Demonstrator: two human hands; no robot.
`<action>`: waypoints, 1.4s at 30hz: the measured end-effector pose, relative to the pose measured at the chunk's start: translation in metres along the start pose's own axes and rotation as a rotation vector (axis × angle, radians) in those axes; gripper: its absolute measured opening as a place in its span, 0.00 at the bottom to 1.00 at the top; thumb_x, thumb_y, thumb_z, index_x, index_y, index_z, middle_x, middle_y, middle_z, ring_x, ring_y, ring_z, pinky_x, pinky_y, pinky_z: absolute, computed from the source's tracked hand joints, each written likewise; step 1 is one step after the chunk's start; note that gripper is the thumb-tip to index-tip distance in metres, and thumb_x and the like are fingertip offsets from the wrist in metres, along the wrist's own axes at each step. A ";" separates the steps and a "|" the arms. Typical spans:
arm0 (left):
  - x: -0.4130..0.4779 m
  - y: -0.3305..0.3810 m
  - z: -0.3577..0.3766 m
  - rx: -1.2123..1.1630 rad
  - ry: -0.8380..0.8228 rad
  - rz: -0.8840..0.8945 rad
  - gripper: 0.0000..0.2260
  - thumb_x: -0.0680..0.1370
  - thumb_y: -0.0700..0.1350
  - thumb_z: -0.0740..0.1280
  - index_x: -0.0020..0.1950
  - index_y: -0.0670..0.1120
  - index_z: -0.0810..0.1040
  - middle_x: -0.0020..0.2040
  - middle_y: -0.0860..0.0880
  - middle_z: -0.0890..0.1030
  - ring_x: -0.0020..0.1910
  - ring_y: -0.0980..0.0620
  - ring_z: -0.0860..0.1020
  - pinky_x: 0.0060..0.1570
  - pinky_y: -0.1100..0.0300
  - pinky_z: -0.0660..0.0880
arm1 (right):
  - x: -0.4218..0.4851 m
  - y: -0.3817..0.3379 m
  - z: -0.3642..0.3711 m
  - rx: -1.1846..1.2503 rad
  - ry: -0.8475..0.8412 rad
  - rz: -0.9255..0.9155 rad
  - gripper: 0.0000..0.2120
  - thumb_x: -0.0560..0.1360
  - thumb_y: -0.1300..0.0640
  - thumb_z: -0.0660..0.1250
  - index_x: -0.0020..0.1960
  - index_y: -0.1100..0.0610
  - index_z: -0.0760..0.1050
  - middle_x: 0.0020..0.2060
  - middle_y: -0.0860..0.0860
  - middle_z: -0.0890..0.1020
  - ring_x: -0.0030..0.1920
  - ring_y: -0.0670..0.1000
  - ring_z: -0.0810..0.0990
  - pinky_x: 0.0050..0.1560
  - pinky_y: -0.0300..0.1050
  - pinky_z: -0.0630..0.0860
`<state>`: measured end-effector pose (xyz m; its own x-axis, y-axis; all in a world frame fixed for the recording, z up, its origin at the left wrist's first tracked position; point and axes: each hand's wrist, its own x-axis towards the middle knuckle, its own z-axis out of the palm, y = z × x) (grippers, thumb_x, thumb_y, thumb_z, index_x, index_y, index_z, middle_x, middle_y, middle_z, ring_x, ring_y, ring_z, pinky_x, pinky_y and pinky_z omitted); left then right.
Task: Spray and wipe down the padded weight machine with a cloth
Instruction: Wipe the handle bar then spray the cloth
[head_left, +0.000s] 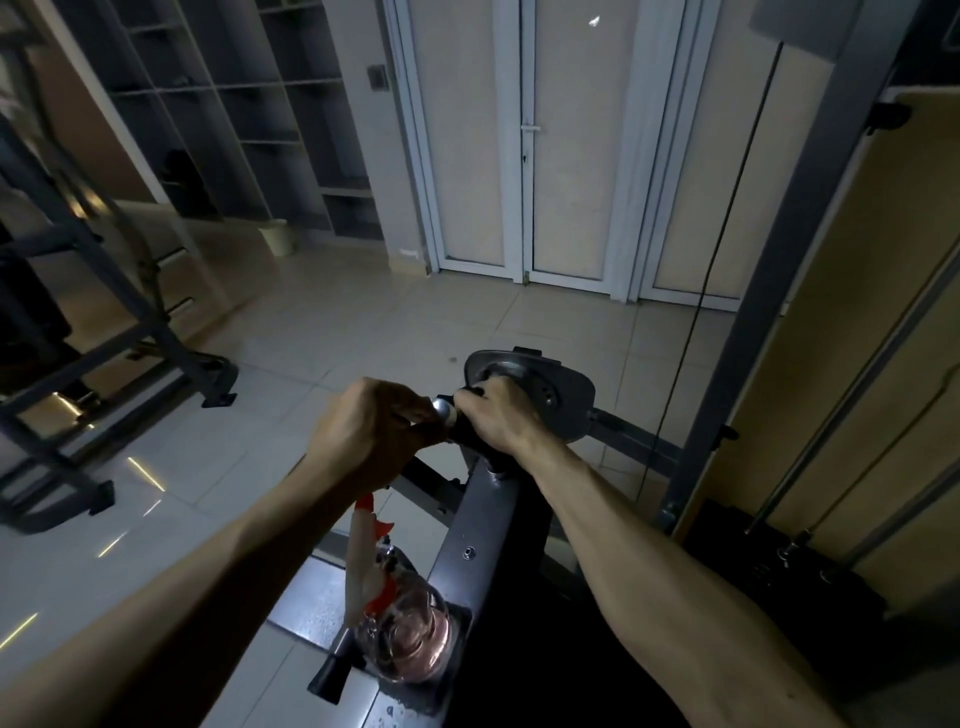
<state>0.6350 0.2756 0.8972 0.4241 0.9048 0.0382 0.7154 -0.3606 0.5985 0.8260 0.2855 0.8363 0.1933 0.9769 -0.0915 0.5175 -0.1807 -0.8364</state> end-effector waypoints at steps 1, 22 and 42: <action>-0.001 0.003 0.000 0.015 0.011 -0.010 0.16 0.68 0.63 0.74 0.53 0.60 0.84 0.53 0.57 0.85 0.49 0.58 0.84 0.47 0.52 0.84 | -0.008 -0.007 -0.002 0.042 0.012 -0.034 0.16 0.73 0.46 0.63 0.32 0.56 0.72 0.33 0.53 0.79 0.38 0.56 0.78 0.40 0.51 0.71; 0.000 -0.071 -0.006 -0.353 0.057 -0.084 0.12 0.83 0.44 0.66 0.66 0.45 0.81 0.62 0.50 0.82 0.57 0.57 0.81 0.57 0.62 0.77 | -0.042 -0.012 0.022 -0.462 0.296 -0.860 0.17 0.82 0.47 0.64 0.68 0.53 0.77 0.59 0.50 0.79 0.60 0.51 0.76 0.60 0.51 0.75; 0.008 -0.072 -0.007 -0.459 0.026 -0.028 0.11 0.82 0.42 0.67 0.63 0.44 0.82 0.56 0.50 0.84 0.51 0.60 0.82 0.53 0.64 0.79 | -0.021 -0.003 0.037 -0.381 0.242 -0.722 0.09 0.80 0.46 0.67 0.58 0.47 0.77 0.53 0.47 0.77 0.53 0.51 0.77 0.50 0.54 0.79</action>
<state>0.5834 0.3102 0.8600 0.3900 0.9202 0.0335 0.4040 -0.2037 0.8918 0.7895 0.2702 0.8204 -0.1415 0.8241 0.5485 0.8194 0.4084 -0.4022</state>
